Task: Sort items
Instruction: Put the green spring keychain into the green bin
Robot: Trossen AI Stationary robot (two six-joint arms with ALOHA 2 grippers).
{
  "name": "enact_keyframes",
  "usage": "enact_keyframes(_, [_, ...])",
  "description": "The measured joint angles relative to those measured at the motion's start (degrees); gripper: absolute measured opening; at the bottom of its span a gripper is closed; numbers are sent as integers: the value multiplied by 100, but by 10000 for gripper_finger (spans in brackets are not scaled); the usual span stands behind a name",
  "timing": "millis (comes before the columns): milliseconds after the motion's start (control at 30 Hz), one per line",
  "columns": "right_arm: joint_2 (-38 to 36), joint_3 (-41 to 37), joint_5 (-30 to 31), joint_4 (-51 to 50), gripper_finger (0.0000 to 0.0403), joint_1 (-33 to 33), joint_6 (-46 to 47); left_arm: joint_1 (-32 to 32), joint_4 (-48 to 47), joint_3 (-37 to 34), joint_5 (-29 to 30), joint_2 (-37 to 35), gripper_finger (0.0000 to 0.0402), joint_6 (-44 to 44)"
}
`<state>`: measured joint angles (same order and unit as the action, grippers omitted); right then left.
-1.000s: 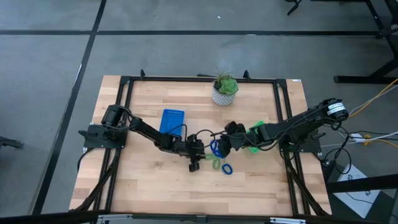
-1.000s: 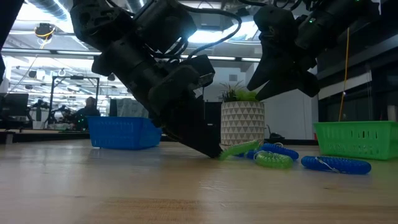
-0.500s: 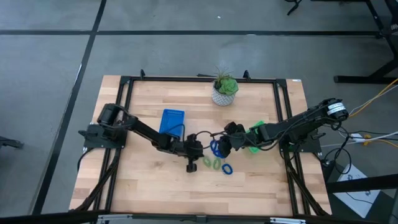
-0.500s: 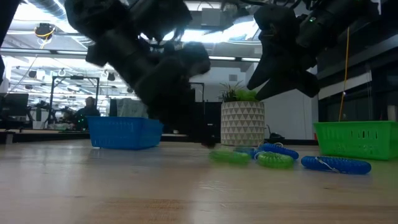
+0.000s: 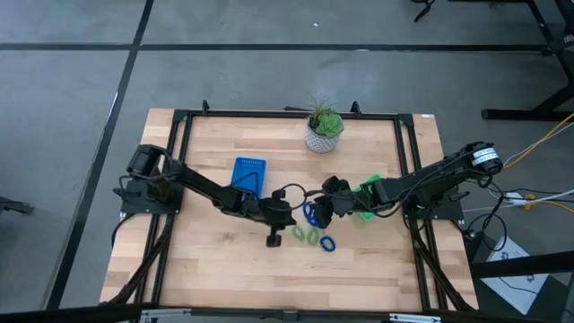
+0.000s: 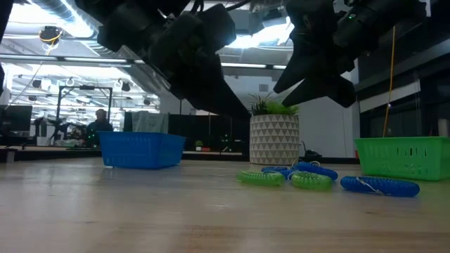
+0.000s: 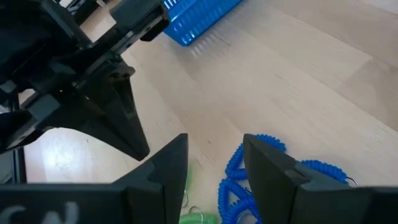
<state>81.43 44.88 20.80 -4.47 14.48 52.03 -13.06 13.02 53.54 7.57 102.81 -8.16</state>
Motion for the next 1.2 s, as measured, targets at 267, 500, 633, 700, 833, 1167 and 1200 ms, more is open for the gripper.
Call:
enact_keyframes(267, [0,0,-145,-6,152,1,-82,4,100,12,-245,125,90,507])
enact_keyframes(500, [0,0,-226,-13,152,0,-345,5,822,11,-183,507,147,1006])
enact_keyframes(633, [0,0,-295,-13,152,0,-472,46,986,15,-244,705,150,1095])
enact_keyframes(700, [0,0,-295,-14,152,0,-489,81,999,15,-292,810,146,1095])
enact_keyframes(833, [0,0,-293,-21,152,-5,-498,94,980,12,-348,1071,137,1103])
enact_keyframes(1167, [0,0,-289,-15,152,-5,-492,94,1062,31,-207,1285,112,970])
enact_keyframes(1200, [0,0,-289,-13,152,-5,-490,94,1054,31,-189,1285,107,897])
